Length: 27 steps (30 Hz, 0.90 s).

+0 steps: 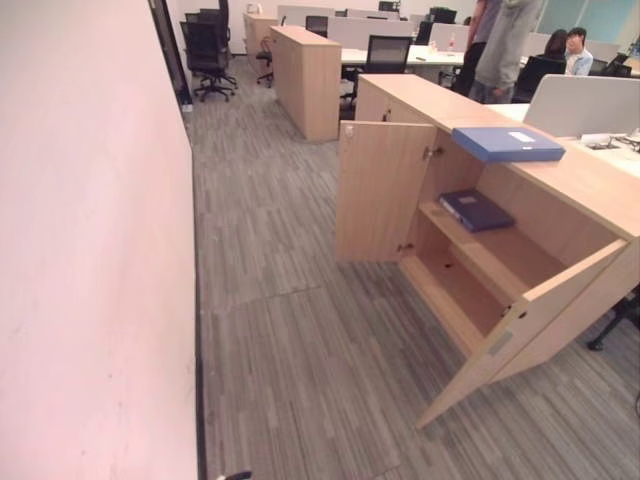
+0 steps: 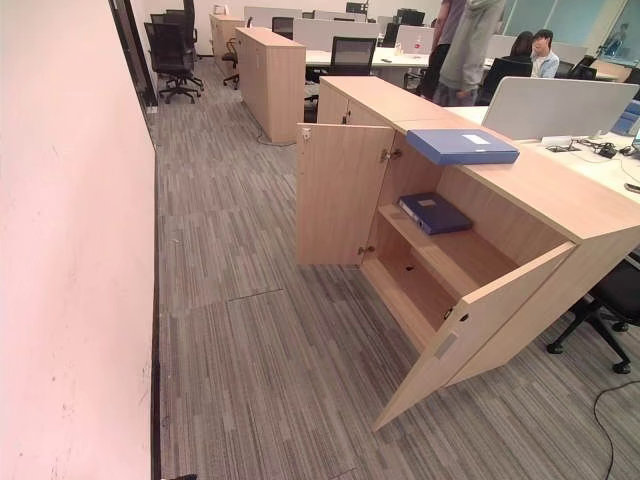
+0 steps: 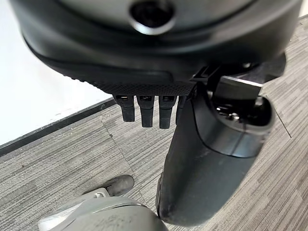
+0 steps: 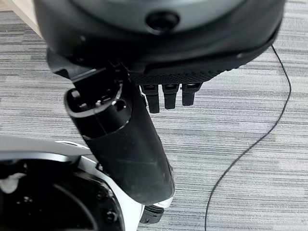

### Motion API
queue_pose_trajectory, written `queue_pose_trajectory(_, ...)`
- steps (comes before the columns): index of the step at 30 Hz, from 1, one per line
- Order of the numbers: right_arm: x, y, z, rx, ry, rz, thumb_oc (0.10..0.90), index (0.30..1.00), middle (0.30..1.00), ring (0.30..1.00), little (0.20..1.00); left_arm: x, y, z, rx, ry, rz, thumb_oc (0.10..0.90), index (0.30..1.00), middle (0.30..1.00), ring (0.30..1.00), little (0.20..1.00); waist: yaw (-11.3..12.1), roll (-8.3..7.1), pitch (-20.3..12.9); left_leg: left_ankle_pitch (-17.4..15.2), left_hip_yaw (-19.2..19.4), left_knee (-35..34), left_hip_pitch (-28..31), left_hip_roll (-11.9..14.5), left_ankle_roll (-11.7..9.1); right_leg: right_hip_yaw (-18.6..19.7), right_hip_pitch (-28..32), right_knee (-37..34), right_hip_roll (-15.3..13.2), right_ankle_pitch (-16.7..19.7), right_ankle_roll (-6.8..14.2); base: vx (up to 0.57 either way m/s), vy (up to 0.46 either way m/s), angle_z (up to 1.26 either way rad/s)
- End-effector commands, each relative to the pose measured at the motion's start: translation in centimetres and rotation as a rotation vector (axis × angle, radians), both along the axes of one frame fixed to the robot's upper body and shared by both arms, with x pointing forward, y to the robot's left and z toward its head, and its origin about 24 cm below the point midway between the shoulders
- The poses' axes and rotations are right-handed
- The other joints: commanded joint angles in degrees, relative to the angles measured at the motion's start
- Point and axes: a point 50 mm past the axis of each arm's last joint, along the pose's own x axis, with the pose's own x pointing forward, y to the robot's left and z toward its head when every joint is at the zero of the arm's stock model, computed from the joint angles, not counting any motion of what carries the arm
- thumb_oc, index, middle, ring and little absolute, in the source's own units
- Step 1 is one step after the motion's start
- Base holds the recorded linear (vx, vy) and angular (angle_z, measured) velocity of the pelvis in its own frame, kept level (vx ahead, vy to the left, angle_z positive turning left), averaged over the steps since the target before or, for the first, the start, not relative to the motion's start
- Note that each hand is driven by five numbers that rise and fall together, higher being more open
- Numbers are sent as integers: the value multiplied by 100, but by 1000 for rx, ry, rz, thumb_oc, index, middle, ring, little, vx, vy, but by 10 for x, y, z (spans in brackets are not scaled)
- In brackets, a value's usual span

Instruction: Put the empty folder in the office cabinet

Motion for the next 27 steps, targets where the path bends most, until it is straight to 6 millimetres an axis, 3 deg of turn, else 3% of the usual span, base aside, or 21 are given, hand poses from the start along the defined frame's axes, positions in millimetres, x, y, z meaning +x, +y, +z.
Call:
queue_pose_trajectory(1,22,-12,4,-43,-37,80,800,900,900,900,900,2,-8,-2,-36,4,39,800,900,900,900,900,-16,-100,140,-595,46,-49,118,73,-191,-96,29,-473,-101,-33,342,0,0,0)
queue_pose_trajectory(11,21,-14,4,-40,-20,91,800,900,900,900,900,-2,-11,-4,-92,21,78,800,900,900,900,900,-34,-52,131,-637,86,-49,169,70,-176,-106,66,-473,-114,-41,356,21,14,-3)
queue_pose_trajectory(16,19,-13,3,-35,-8,98,800,900,900,900,900,-10,-13,-6,-118,63,103,800,900,900,900,900,-48,-12,104,-677,117,-49,211,58,-165,-88,113,-473,-125,-61,365,45,26,-5)
queue_pose_trajectory(18,19,-12,3,-31,2,106,800,900,900,900,900,-22,-14,-8,-133,119,147,800,900,900,900,900,-60,6,75,-700,122,-49,246,47,-158,-88,141,-473,-131,-79,363,42,22,0)
queue_pose_trajectory(27,14,-12,3,-28,28,113,800,900,900,900,900,-29,-17,-10,-152,146,167,800,900,900,900,900,-76,60,30,-756,138,-49,328,31,-141,-66,205,-473,-148,-112,360,43,20,0)
